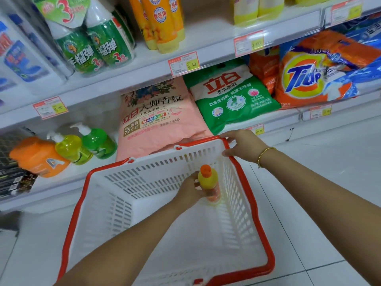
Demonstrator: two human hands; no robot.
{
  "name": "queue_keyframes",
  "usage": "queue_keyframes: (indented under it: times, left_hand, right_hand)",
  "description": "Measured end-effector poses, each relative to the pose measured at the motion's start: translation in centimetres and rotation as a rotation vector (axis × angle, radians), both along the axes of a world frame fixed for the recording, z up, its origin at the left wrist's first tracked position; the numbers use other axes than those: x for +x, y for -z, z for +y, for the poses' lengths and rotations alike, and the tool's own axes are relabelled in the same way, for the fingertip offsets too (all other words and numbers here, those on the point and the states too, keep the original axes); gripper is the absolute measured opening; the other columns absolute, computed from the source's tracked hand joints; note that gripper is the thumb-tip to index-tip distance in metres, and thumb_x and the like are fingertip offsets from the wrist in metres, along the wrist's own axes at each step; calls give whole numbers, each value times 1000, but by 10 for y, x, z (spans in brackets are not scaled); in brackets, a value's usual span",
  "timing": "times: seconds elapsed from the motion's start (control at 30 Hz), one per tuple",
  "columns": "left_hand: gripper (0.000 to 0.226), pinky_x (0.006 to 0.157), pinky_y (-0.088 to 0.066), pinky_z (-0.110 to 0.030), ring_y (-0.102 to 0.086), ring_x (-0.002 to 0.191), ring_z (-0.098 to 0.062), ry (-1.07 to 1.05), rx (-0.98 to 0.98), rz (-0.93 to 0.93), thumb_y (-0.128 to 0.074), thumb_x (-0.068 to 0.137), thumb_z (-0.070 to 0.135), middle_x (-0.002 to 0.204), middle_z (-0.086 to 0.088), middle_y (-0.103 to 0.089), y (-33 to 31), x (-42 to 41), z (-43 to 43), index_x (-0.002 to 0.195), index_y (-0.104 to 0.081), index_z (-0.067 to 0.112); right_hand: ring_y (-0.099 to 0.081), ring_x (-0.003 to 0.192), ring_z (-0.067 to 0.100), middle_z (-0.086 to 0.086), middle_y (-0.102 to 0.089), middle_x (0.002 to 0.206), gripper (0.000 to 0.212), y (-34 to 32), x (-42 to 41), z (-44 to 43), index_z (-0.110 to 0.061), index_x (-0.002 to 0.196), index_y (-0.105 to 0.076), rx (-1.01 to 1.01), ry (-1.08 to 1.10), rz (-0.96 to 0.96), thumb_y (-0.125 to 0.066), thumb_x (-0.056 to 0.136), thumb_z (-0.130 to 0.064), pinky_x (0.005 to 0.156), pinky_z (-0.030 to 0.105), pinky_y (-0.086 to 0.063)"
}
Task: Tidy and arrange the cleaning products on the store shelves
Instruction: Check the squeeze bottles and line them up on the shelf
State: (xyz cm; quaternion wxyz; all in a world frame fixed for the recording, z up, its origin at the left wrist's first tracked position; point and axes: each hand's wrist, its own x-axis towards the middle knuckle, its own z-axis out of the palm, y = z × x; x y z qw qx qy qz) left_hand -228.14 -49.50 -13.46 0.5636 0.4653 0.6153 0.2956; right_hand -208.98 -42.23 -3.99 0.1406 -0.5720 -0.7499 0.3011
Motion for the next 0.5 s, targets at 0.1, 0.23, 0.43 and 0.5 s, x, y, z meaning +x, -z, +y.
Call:
queue_keyframes:
  times: [0.1, 0.23, 0.43, 0.5]
  left_hand:
    - [60, 98, -49, -39, -60, 109, -20, 139, 71, 172, -86, 67, 10, 114, 6, -62, -8, -9, 2, 115, -55, 29]
    - [55, 96, -52, -39, -61, 107, -18, 182, 108, 218, -85, 69, 14, 116, 5, -64, -27, -18, 5, 117, -59, 25]
    - [34, 85, -53, -23, -63, 95, -13, 400, 177, 441, -79, 78, 22, 101, 4, -66, -95, -41, 22, 109, -66, 18]
    - [16, 68, -47, -15, -58, 76, -6, 329, 304, 497, -77, 79, 30, 83, 6, -63, -134, -47, 36, 88, -66, 22]
  right_hand:
    - [-58, 109, 21, 8, -63, 122, 60, -8, -5, 2, -17, 134, -53, 10, -34, -96, -76, 79, -22, 93, 29, -44]
    - [-58, 109, 23, 8, -62, 122, 57, -18, -10, 8, -18, 133, -53, -39, -56, -172, -75, 80, -22, 91, 30, -46]
    - [-53, 116, 22, 5, -53, 135, 54, -67, -15, 20, -17, 134, -52, -53, -135, -319, -65, 86, -40, 95, 33, -48]
    - [-60, 100, 18, 5, -65, 116, 37, -100, -18, 25, -15, 118, -64, 157, -22, -80, -65, 87, -35, 87, 28, -48]
